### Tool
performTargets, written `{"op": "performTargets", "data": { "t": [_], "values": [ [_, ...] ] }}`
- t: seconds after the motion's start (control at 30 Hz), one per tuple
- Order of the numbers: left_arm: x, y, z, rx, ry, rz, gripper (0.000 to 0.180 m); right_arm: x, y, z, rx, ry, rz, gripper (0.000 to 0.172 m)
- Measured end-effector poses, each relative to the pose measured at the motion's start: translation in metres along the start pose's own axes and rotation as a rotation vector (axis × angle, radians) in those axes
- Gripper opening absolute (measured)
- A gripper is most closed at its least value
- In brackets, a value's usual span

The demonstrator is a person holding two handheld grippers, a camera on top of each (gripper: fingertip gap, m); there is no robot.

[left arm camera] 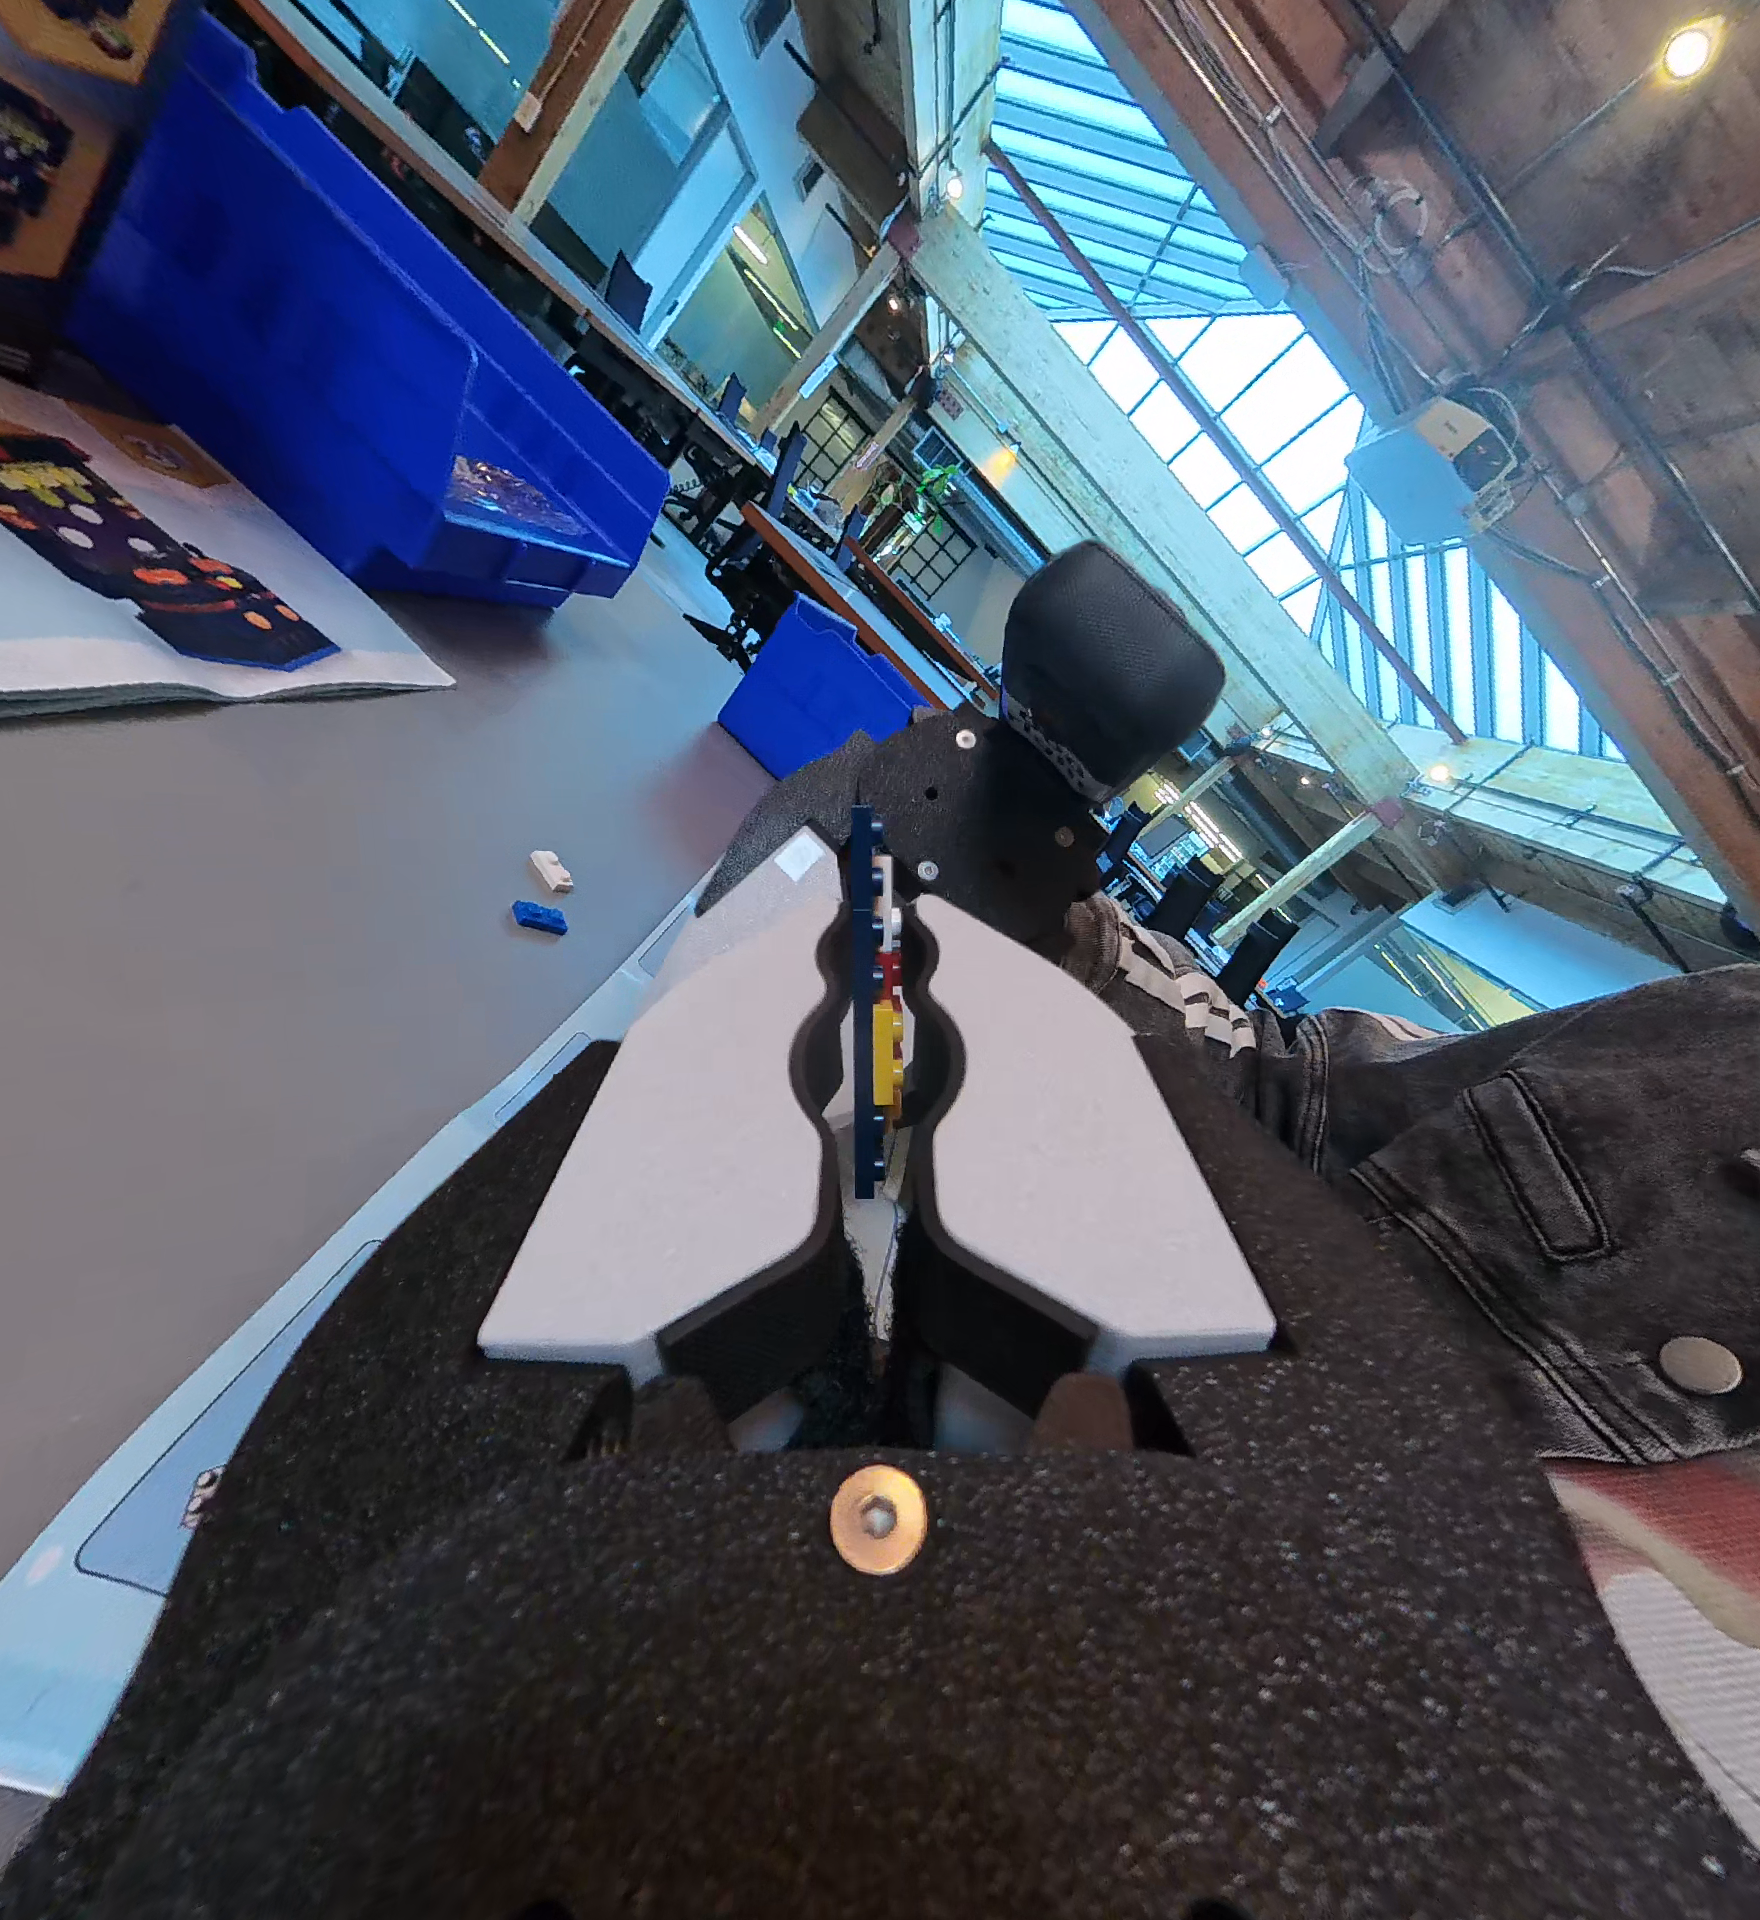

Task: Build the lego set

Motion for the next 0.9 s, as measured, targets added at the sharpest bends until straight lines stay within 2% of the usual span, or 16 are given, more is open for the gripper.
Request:
{"op": "performTargets", "data": {
  "t": [0.07,0.2,0.3,0.4,0.57,0.67,0.77,0.9],
  "values": [
    [-0.001,0.001,0.0,-0.001,-0.012,0.005,0.008,-0.001,0.001,-0.001,-0.015,-0.023,0.003,0.015],
    [-0.001,0.002,-0.002,-0.032,-0.081,-0.003,0.007,0.002,-0.006,0.0,-0.017,-0.049,-0.048,0.015],
    [-0.003,0.005,-0.004,-0.06,-0.156,0.009,0.008,0.005,-0.028,-0.003,-0.036,-0.067,-0.109,0.015],
    [-0.005,0.01,-0.012,-0.134,-0.324,0.003,0.007,0.006,-0.061,-0.002,-0.072,-0.126,-0.167,0.015],
    [-0.031,0.019,-0.028,-0.156,-0.482,0.077,0.007,0.011,-0.113,0.012,-0.096,-0.251,-0.272,0.015],
    [-0.054,0.019,-0.051,-0.145,-0.479,0.158,0.008,0.009,-0.128,0.028,-0.07,-0.315,-0.313,0.015],
    [-0.08,0.013,-0.061,-0.084,-0.466,0.259,0.007,0.003,-0.128,0.043,-0.028,-0.364,-0.327,0.015],
    [-0.103,0.005,-0.054,-0.001,-0.466,0.382,0.008,-0.011,-0.113,0.061,0.032,-0.479,-0.291,0.015]
  ]
}}
Point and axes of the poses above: each gripper's, where its closed fingertips meet, y out along the fingers, x out of its top, z = x × y across the jaws, the point moved 2 cm from there along -y, back along the fingers, and after that the axes turned 10 degrees about -y, right-handed, at the moved point
